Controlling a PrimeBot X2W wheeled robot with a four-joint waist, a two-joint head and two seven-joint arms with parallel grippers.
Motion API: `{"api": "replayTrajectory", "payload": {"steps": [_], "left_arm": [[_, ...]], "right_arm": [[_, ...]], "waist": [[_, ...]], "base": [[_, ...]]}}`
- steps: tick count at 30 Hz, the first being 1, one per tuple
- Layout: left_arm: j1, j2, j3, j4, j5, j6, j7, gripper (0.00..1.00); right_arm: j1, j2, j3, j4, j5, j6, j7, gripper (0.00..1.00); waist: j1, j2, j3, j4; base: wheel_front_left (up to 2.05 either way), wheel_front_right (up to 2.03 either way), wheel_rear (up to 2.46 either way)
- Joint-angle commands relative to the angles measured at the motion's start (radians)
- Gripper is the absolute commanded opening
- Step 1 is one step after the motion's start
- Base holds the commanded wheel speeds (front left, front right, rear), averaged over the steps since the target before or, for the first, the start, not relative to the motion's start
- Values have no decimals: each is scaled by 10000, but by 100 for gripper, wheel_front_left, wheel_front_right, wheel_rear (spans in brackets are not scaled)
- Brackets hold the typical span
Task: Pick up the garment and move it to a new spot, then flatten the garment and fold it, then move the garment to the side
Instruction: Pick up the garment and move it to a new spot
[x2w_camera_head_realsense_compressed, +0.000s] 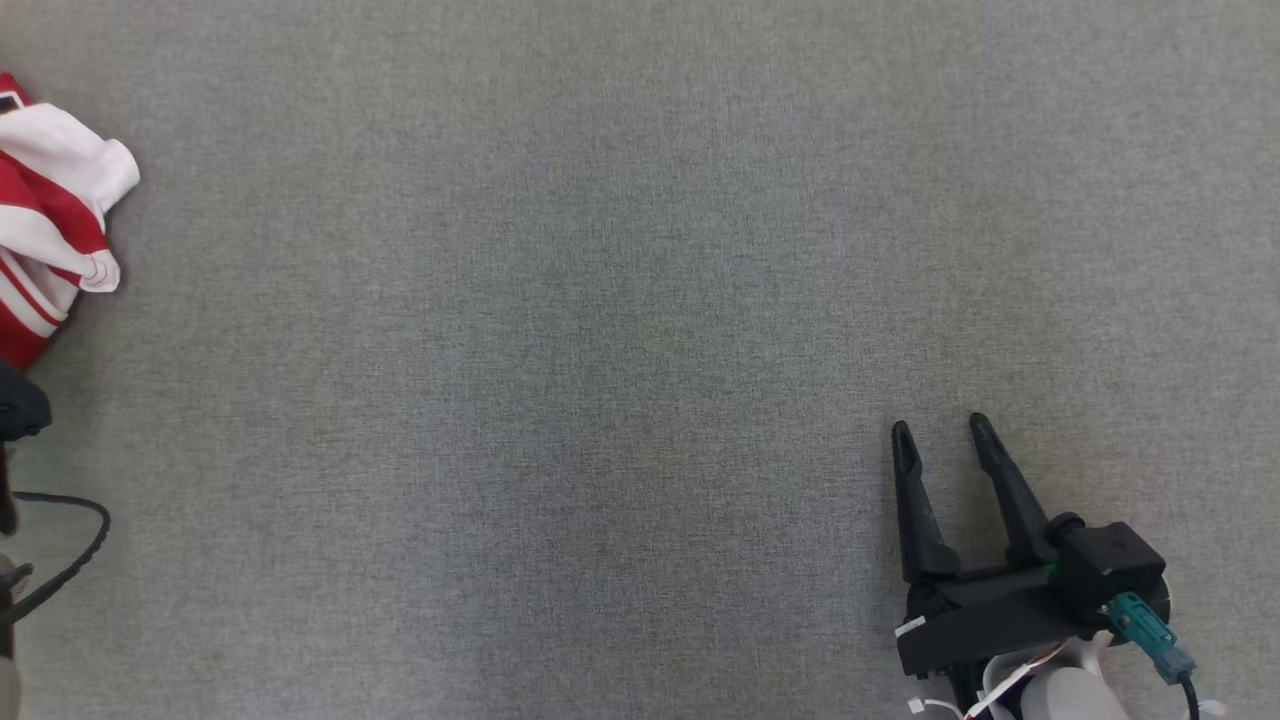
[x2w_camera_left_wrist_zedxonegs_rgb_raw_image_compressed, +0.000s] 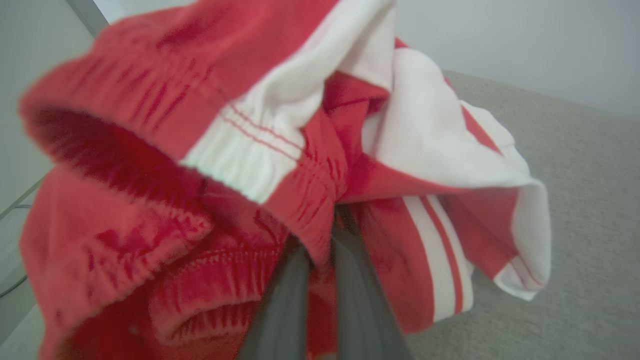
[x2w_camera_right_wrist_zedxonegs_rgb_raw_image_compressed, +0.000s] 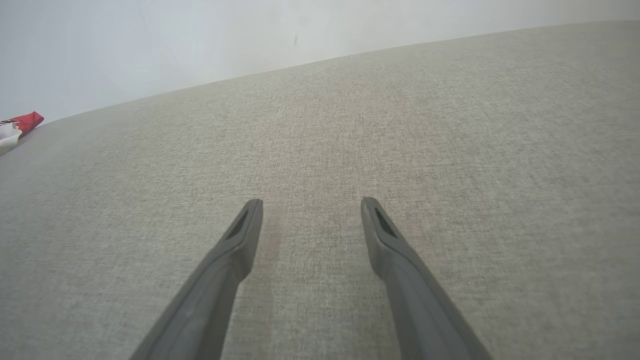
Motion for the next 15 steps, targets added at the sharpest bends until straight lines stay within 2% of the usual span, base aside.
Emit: {"api": "replayTrajectory", "payload": {"steps": [1, 7, 12, 15], "left_arm": [[-101, 149, -58, 15, 79, -81, -67, 0], [-14, 530, -400, -363, 277, -417, 296, 0], [-3, 1016, -537, -1342, 306, -563, 717, 0], [48, 1125, -580, -1833, 249, -628, 877, 0]], "right_arm": [[-76, 27, 107, 131, 162, -21, -103, 100], [-176, 27, 335, 768, 564, -21, -354, 100], [-156, 27, 429, 1324, 1014, -21, -532, 100], [-160, 27, 425, 1555, 1180, -21, -575, 100]], "waist": [[-2, -3, -327, 179], [-2, -3, -1167, 465], [-2, -3, -1903, 767], [-2, -3, -2199, 853]], "base": [[0, 0, 0], [0, 0, 0], [0, 0, 0], [0, 0, 0]]}}
